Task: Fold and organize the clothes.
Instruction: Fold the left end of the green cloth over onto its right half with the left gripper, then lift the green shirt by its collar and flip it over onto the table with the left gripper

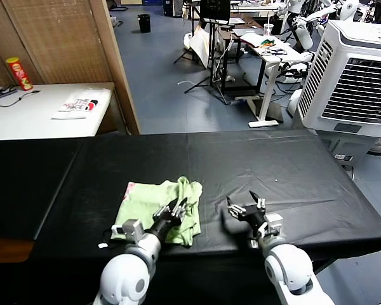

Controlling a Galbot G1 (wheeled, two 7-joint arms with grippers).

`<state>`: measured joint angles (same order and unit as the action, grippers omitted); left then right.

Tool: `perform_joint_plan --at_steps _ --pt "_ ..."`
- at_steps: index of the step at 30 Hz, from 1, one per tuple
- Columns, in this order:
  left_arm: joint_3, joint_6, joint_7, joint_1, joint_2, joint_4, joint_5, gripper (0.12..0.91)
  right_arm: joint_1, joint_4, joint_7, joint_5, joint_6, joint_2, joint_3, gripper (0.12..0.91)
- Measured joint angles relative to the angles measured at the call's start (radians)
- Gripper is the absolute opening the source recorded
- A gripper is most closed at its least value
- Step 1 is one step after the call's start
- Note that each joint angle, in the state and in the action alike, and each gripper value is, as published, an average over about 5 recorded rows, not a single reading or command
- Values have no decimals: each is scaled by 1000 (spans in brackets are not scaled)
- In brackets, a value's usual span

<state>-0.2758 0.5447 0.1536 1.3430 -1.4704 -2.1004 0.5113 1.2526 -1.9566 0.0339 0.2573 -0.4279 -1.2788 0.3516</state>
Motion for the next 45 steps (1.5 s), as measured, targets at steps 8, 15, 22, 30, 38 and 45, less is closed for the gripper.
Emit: perform_joint_plan --at_steps 8,15,22,30,38,45 --pt "-66 -42 -21 22 8 -22 -45 793 -59 24 43 30 8 17 -89 798" --pt "-188 -85 -43 60 94 -30 -79 798 -143 85 70 -25 5 1 -226 798" --pt "-278 -108 -55 106 106 -12 -78 798 -156 121 39 -151 11 8 -289 798" --pt "-333 -155 -98 111 105 31 -3 798 -140 92 29 -94 109 15 -271 798" --pt "-361 -192 -126 104 90 103 149 798 -103 33 34 -23 146 38 -232 798" --pt "-359 -213 -135 96 60 153 175 780 -76 -5 33 -16 157 55 -202 798"
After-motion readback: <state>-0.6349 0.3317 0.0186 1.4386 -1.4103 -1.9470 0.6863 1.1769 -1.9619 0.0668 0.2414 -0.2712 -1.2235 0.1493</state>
